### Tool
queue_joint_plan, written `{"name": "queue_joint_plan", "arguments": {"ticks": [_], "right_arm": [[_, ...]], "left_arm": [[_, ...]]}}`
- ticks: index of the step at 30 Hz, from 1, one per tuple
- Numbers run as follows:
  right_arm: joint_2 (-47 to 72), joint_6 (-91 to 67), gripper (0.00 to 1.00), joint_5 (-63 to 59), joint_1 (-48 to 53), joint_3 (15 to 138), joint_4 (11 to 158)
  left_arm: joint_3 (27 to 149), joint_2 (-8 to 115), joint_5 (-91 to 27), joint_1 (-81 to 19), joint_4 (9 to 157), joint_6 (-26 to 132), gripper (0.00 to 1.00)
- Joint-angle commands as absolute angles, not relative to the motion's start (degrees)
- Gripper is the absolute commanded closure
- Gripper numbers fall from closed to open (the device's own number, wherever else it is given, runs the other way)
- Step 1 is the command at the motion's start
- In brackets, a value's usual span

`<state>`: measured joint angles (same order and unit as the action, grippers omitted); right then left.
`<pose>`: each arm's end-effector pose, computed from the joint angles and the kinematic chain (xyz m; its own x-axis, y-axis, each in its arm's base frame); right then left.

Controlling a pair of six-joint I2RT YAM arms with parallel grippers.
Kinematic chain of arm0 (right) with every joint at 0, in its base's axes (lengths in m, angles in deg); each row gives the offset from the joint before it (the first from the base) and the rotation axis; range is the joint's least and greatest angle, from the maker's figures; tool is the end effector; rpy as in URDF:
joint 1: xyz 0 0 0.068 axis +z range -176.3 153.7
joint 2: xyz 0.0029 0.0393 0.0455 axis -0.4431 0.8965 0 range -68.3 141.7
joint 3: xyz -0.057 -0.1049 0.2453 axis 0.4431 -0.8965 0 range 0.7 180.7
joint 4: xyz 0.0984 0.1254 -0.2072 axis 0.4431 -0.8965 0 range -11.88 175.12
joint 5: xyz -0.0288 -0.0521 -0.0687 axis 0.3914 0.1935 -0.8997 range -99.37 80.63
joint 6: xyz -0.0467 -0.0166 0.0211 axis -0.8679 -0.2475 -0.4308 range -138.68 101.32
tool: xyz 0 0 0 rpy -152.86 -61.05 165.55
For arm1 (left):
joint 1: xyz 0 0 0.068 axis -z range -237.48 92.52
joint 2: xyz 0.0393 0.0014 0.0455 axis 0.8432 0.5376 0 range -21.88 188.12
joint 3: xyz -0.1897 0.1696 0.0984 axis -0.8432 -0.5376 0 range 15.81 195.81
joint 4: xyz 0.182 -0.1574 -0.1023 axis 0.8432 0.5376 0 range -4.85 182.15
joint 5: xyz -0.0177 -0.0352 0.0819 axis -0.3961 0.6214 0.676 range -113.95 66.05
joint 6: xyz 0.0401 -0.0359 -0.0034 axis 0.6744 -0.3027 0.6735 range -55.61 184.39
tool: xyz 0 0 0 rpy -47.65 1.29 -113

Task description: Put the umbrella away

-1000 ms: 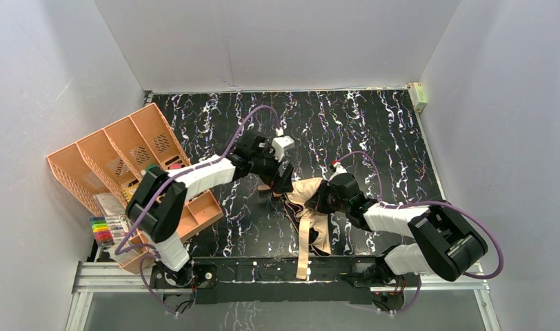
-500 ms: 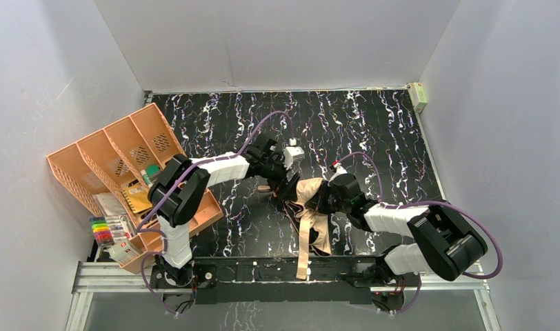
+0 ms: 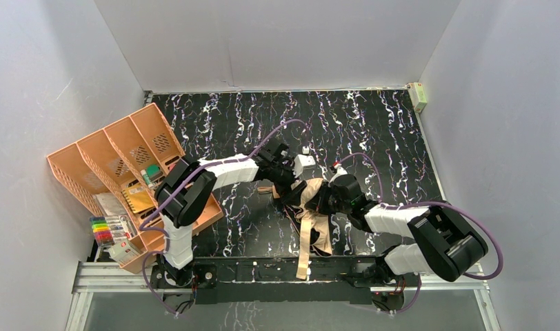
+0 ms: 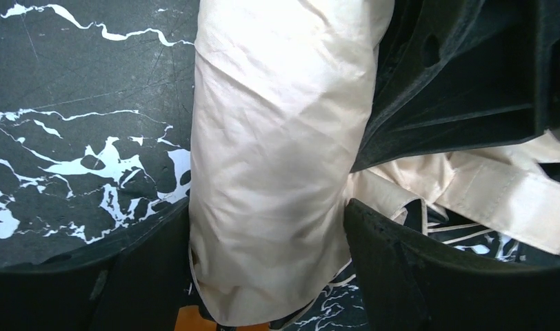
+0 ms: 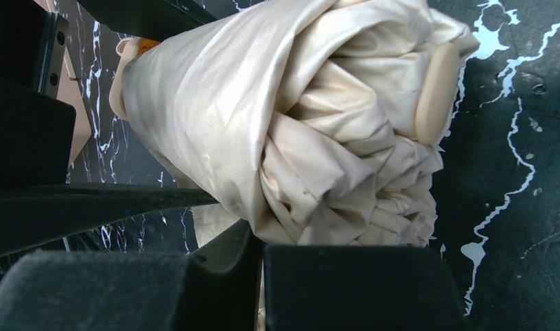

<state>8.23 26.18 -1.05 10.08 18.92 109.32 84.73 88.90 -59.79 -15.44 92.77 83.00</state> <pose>0.1810 0.1398 0.1321 -0.8020 0.2760 -0.5298 -0.1660 0.7489 0.6415 0.2854 -0.2853 0.1633 -0.2715 0.5932 -0.7579 0.9624 0.1667 -0.2144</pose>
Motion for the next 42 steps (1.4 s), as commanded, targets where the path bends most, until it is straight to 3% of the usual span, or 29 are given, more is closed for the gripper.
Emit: {"name": "queue_joint_plan", "arguments": {"ticks": [1, 5, 8, 10, 14, 18, 28, 38, 42], "right_arm": [[9.35, 24.72, 0.91, -2.69, 10.04, 16.02, 99.24], [8.32, 25.0, 0.91, -2.37, 10.05, 15.87, 99.71], [6.66, 24.62, 0.9, -1.24, 10.07, 15.62, 100.56], [5.25, 23.56, 0.88, -0.33, 10.0, 15.91, 100.52], [0.69, 20.36, 0.79, 1.88, 10.02, 17.5, 97.77], [-5.53, 17.74, 0.66, 1.87, 10.02, 19.44, 91.5], [-18.37, 19.85, 0.56, -1.39, 10.07, 22.49, 74.3], [-28.21, 28.18, 0.34, 14.79, 10.06, 20.19, 79.09], [-28.37, 30.36, 0.32, 12.89, 10.0, 17.81, 79.24]], "left_arm": [[84.58, 91.45, -53.76, -12.11, 100.06, 86.72, 0.29], [86.03, 93.64, -52.17, -10.88, 101.53, 86.48, 0.45], [86.55, 94.03, -50.31, -10.73, 101.99, 85.62, 0.49], [86.21, 93.54, -49.47, -10.65, 101.68, 85.74, 0.57], [85.99, 92.0, -46.95, -10.69, 101.21, 85.72, 0.68], [86.1, 90.38, -45.39, -10.6, 100.84, 86.34, 0.88], [86.25, 87.97, -38.93, -10.63, 100.68, 89.14, 0.96], [87.64, 88.27, -34.53, -10.68, 100.1, 91.12, 0.99], [87.89, 88.48, -34.91, -10.7, 100.01, 91.2, 0.99]]}}
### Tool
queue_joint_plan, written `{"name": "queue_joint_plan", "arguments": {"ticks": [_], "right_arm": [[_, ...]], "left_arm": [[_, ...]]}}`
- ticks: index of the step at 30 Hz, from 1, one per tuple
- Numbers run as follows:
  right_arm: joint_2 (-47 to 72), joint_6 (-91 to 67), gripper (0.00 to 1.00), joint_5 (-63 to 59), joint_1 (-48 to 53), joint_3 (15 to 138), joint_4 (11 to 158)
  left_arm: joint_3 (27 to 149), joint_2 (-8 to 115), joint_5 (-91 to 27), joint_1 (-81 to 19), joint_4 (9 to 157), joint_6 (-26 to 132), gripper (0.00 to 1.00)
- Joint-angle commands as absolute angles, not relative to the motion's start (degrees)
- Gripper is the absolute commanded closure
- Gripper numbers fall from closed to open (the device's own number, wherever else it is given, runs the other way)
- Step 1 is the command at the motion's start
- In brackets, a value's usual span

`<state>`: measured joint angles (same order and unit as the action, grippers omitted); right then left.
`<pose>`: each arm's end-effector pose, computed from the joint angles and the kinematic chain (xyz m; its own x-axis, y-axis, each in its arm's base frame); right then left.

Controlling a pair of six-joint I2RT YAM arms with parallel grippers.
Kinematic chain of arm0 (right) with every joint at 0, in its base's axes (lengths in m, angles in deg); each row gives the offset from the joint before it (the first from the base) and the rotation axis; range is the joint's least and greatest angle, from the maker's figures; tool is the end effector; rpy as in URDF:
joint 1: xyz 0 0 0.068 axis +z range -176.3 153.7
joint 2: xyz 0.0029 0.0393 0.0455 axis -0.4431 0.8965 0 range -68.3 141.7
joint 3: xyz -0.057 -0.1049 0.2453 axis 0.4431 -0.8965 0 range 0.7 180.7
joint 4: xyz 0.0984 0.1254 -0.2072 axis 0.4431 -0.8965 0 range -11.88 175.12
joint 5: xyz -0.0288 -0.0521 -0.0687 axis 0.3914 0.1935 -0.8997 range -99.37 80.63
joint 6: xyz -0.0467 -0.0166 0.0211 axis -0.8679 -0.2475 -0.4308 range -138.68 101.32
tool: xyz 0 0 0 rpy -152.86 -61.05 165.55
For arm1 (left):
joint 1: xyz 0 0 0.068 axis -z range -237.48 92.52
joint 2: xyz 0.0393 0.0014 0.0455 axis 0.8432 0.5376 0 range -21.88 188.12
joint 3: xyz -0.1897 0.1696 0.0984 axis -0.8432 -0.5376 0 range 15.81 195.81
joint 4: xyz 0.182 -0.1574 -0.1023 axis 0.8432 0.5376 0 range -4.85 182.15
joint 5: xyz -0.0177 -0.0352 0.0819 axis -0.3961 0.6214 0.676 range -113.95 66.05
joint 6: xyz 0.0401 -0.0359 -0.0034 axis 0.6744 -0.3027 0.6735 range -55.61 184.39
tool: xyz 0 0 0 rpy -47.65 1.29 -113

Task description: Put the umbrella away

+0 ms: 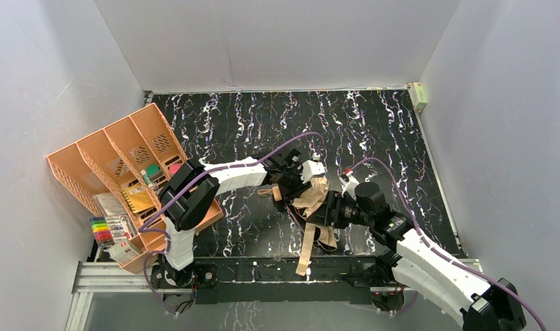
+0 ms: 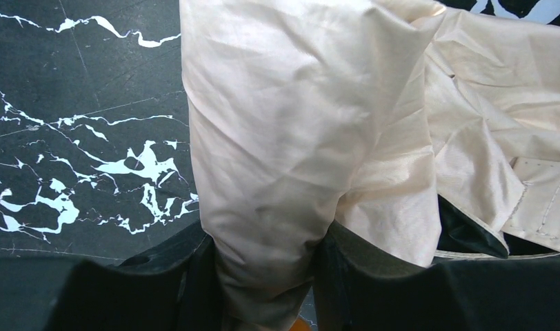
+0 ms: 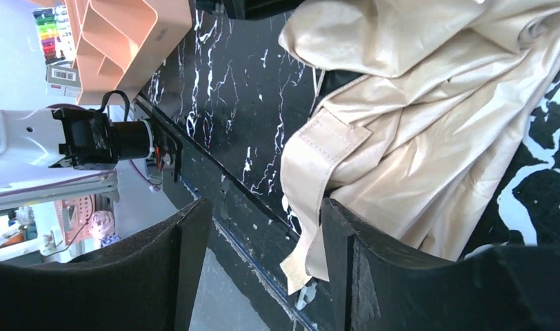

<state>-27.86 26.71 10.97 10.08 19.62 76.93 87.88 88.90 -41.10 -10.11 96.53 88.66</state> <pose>0.1232 0.1062 0.1975 -0.8491 0.2035 -0.4874 -0.2773 0.6137 0.7393 0.2712 -0.3099 0.1711 -0.1318 0.7232 -0.6780 0.9712 0.2311 0.0576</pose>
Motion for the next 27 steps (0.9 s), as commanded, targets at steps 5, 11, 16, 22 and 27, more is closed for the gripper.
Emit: {"name": "queue_joint_plan", "arguments": {"ticks": [5, 11, 16, 22, 27], "right_arm": [[-25.85, 33.23, 0.33, 10.8, 10.11, 14.18, 83.26], [-19.29, 35.74, 0.4, 15.33, 10.08, 10.05, 98.71], [-15.87, 36.65, 0.44, 17.77, 10.25, 8.17, 111.02], [-15.46, 36.58, 0.53, 18.75, 10.39, 7.87, 115.49], [-12.49, 37.1, 0.61, 19.11, 10.46, 7.1, 115.31]], "left_arm": [[88.24, 88.69, -35.7, -10.66, 100.09, 91.2, 1.0], [88.61, 89.02, -35.65, -10.65, 100.25, 91.37, 1.0], [88.8, 89.55, -35.72, -10.67, 100.51, 91.37, 1.0], [89.02, 89.67, -35.39, -10.71, 100.71, 91.63, 1.0], [89.63, 90.29, -34.91, -10.84, 101.17, 91.73, 1.0]]}}
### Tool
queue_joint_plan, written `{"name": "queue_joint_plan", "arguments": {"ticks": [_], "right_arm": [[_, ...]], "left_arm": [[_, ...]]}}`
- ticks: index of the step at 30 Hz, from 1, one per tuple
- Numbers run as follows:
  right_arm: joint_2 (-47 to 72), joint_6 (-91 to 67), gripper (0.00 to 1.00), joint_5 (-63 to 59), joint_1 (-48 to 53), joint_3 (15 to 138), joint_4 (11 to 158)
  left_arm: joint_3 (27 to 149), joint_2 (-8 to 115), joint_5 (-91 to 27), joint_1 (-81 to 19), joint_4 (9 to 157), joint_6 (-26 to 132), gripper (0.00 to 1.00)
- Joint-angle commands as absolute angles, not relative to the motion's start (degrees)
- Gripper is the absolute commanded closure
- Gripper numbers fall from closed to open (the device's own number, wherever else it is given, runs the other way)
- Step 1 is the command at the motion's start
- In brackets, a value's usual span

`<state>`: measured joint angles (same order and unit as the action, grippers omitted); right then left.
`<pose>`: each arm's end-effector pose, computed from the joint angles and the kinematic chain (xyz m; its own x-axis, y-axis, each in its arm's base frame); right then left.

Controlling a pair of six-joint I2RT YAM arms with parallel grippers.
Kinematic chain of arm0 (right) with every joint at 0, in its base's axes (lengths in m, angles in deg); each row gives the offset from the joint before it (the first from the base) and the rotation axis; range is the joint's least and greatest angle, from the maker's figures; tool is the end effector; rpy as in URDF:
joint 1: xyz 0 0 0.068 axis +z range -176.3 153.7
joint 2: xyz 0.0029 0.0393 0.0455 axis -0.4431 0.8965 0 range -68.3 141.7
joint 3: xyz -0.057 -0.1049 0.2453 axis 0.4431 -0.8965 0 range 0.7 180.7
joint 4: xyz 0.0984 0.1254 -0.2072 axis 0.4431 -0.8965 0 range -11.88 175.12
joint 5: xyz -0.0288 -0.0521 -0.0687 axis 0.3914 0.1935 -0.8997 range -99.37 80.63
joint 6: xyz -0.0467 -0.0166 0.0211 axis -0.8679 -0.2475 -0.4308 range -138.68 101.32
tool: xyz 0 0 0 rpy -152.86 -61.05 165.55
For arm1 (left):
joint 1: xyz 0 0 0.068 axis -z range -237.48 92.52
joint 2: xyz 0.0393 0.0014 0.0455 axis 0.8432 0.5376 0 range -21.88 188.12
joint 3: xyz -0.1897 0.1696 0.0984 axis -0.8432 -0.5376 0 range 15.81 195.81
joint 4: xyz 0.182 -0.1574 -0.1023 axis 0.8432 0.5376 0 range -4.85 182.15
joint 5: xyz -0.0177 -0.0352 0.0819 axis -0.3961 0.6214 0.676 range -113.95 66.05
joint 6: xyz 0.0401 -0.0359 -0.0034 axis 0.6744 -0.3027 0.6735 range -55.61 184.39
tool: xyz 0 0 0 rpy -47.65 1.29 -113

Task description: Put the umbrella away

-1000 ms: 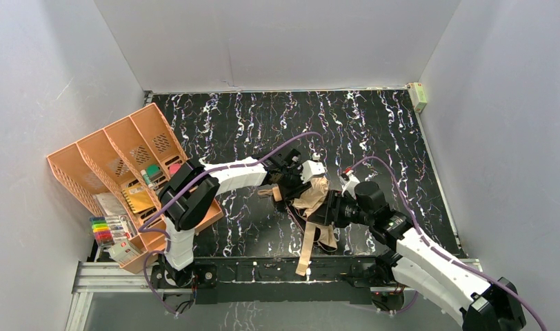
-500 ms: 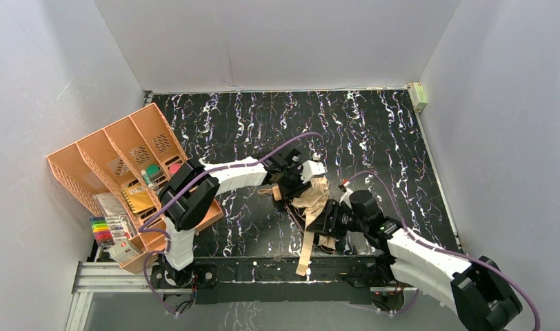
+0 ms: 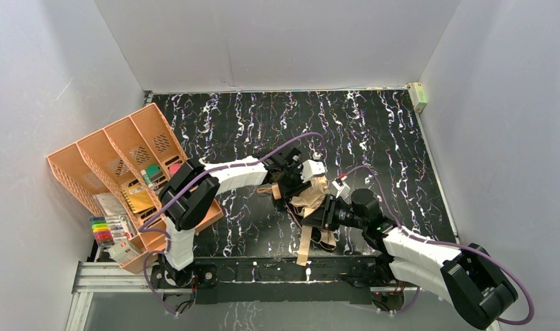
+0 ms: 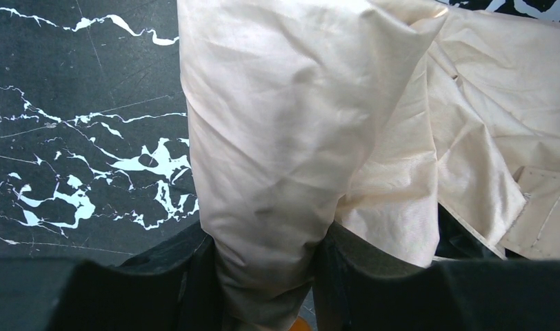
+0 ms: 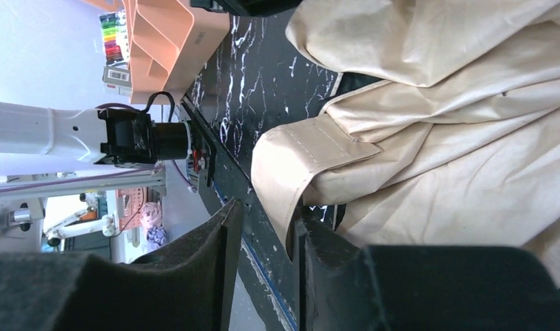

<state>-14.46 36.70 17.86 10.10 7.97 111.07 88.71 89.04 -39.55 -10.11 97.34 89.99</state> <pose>0.1312 0.1170 0.1528 -0.8789 0.2612 -0.3992 -0.2625 0.4342 0.8617 0.2731 -0.3106 0.1733 -0.1127 0.7369 -0.6666 0.9690 0.2298 0.0903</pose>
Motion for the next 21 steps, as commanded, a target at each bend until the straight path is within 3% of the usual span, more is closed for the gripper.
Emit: {"name": "queue_joint_plan", "arguments": {"ticks": [1, 6, 9, 12, 21], "right_arm": [[-11.81, 37.13, 0.62, 19.19, 10.59, 6.93, 115.33], [-8.12, 37.41, 0.68, 18.46, 10.94, 5.82, 116.98], [-5.6, 37.9, 0.8, 19.36, 11.11, 5.57, 120.6], [-5.52, 37.79, 1.0, 20.43, 11.15, 6.9, 119.4], [-21.94, 32.21, 1.0, 17.15, 11.17, 16.35, 75.66]], "left_arm": [[89.78, 90.46, -34.93, -10.95, 101.23, 91.72, 1.0], [90.82, 90.98, -35.2, -11.27, 101.67, 91.8, 1.0], [91.03, 91.2, -35.23, -11.55, 101.74, 91.94, 1.0], [90.95, 91.41, -34.83, -12.14, 101.88, 92.58, 1.0], [93.46, 93.95, -30.77, -15.97, 100.85, 96.18, 1.0]]}}
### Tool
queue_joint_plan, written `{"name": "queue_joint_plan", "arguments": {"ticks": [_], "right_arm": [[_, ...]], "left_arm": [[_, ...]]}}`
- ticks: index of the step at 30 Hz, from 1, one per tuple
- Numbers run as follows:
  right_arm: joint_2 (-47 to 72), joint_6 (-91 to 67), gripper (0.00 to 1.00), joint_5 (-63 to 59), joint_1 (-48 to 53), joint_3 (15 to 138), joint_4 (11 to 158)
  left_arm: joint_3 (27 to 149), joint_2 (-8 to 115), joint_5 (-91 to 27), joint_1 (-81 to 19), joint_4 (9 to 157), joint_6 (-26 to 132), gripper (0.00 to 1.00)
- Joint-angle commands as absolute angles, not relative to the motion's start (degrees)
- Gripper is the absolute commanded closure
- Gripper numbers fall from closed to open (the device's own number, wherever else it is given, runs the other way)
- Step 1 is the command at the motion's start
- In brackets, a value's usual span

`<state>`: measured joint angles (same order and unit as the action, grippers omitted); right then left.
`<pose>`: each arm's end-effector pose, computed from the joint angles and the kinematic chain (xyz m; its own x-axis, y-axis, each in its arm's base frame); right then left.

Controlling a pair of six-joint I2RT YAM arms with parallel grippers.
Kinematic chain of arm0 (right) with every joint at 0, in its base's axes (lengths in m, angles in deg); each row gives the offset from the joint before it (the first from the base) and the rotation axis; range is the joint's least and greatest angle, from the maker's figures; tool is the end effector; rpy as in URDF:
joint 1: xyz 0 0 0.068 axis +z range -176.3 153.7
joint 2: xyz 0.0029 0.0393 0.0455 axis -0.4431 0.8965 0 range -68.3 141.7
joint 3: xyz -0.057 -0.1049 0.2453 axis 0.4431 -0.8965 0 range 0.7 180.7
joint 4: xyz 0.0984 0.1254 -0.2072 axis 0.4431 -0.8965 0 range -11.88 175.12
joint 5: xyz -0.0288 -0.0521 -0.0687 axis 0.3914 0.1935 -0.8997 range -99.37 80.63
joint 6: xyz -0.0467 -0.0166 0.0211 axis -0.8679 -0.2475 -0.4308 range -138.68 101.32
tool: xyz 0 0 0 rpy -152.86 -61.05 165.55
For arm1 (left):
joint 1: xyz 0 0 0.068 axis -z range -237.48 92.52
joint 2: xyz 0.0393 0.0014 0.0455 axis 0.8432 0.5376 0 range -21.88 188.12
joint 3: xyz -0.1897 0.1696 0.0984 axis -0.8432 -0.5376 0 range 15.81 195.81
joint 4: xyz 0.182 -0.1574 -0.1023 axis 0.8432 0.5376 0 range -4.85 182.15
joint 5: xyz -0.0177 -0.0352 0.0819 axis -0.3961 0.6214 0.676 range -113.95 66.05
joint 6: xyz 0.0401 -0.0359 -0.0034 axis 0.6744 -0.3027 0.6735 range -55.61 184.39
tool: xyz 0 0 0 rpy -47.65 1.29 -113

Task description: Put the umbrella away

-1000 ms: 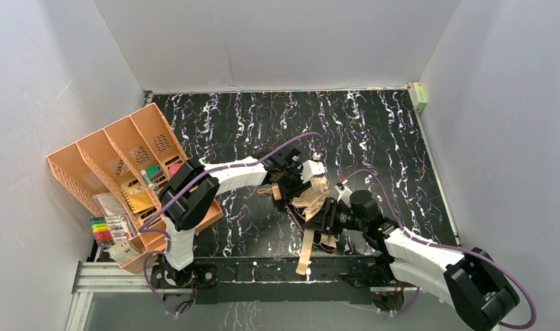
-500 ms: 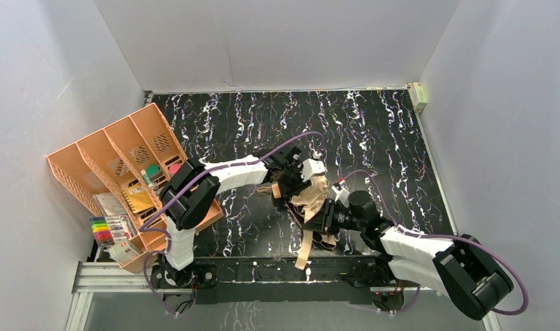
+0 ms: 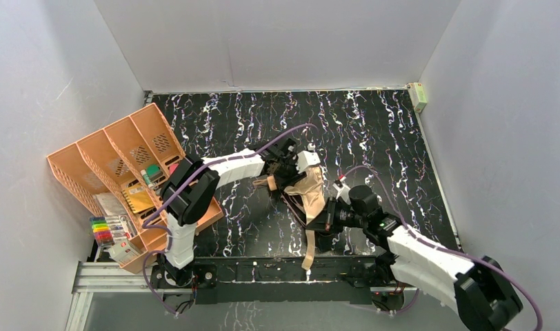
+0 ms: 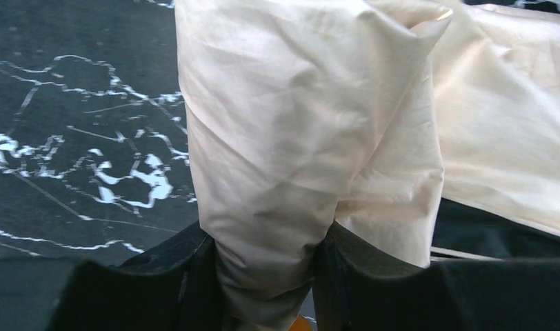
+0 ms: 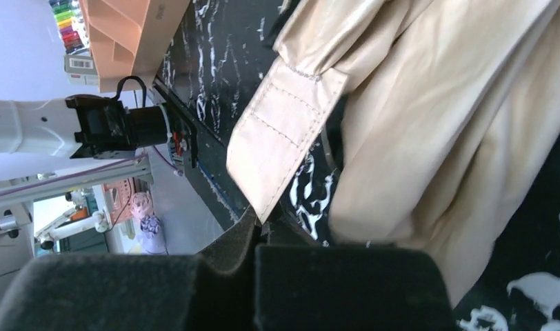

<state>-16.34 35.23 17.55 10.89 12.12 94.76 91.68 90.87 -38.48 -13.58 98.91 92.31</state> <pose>0.1282 0.1175 0.1535 -0.9266 0.2014 -0.3177 -0.1693 0.5309 0.8303 0.2986 -0.2995 0.1741 -0.1242 0.7486 -0.6513 0.9552 0.2678 0.1257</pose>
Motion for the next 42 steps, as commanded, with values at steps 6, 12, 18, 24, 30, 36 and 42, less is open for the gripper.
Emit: {"name": "queue_joint_plan", "arguments": {"ticks": [6, 12, 18, 24, 30, 36, 42], "right_arm": [[-20.89, 31.21, 1.0, 22.82, 11.17, 16.08, 66.58], [-16.78, 26.62, 1.0, 20.76, 11.17, 18.53, 57.3], [-16.0, 25.74, 1.0, 15.66, 11.16, 19.56, 55.74], [-18.29, 21.0, 0.61, 6.82, 11.13, 28.98, 53.42], [-9.78, 13.46, 0.43, 1.44, 6.92, 38.59, 52.49], [-0.04, 7.92, 0.43, 4.81, -1.97, 41.53, 65.95], [11.09, 12.41, 0.66, 4.12, -2.93, 41.02, 77.48]], "left_arm": [[94.91, 95.7, -28.44, -16.43, 100.07, 97.6, 1.0], [95.21, 95.93, -27.76, -16.79, 99.91, 97.72, 1.0], [94.94, 95.6, -28.89, -16.79, 99.71, 96.92, 1.0], [90.31, 91.53, -30.1, -16.0, 94.79, 96.44, 1.0], [85.53, 87.1, -29.28, -13.85, 93.01, 101.0, 1.0], [81.64, 83.77, -31.38, -13.66, 91.3, 104.48, 1.0], [82.41, 83.43, -33.29, -13.62, 93.33, 107.29, 1.0]]}}
